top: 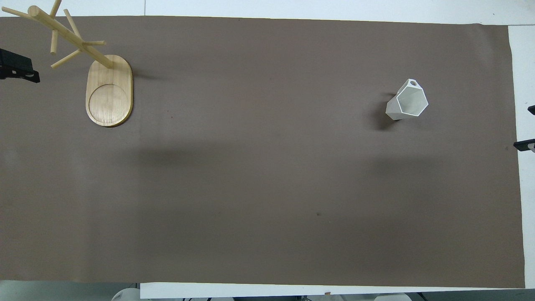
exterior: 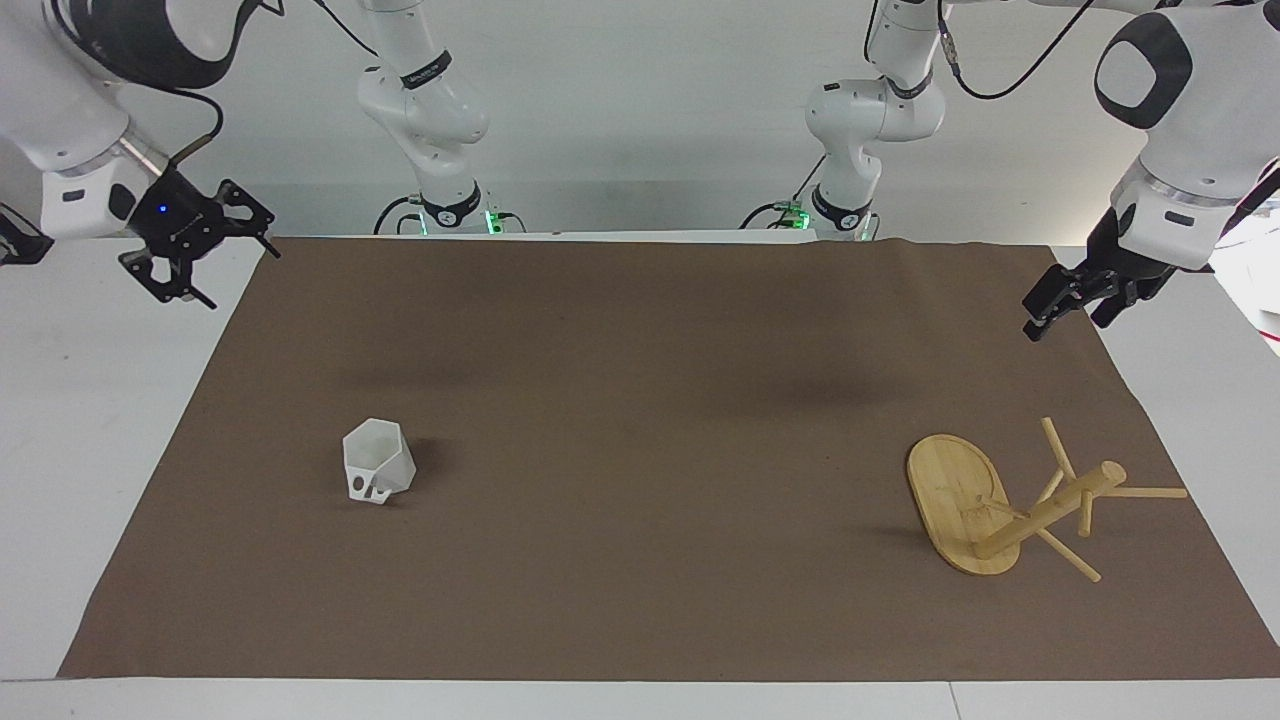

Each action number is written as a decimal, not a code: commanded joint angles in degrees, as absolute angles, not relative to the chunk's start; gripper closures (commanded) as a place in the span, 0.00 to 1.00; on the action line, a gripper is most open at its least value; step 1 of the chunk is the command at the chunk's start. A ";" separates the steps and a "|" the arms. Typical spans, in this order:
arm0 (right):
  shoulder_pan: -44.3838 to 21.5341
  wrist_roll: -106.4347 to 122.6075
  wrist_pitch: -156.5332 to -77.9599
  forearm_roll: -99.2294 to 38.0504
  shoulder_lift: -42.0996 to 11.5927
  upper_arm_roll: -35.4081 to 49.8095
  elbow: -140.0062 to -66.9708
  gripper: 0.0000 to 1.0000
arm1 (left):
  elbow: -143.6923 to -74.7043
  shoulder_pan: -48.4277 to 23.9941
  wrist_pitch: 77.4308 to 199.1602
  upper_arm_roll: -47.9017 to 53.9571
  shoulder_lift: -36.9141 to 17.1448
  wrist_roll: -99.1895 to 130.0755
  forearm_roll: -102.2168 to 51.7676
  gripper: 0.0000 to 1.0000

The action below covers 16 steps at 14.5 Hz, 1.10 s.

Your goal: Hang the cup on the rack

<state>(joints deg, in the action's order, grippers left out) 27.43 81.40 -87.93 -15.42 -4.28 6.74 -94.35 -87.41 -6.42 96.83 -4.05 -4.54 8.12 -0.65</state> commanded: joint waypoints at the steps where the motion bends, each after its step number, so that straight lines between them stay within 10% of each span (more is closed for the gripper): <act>1: 31.28 100.31 -87.98 -23.35 -10.61 7.21 -93.51 0.00 | -89.03 -5.98 96.42 -3.60 -2.90 7.56 0.62 0.00; 11: 38.50 129.71 -83.32 -48.50 -34.43 7.38 -93.16 0.00 | -89.03 -5.98 96.50 -3.60 -2.90 7.56 0.62 0.00; 16: 37.01 136.13 -84.11 -53.08 -37.35 7.56 -93.34 0.00 | -89.12 -5.98 96.33 -3.60 -2.90 7.73 0.62 0.00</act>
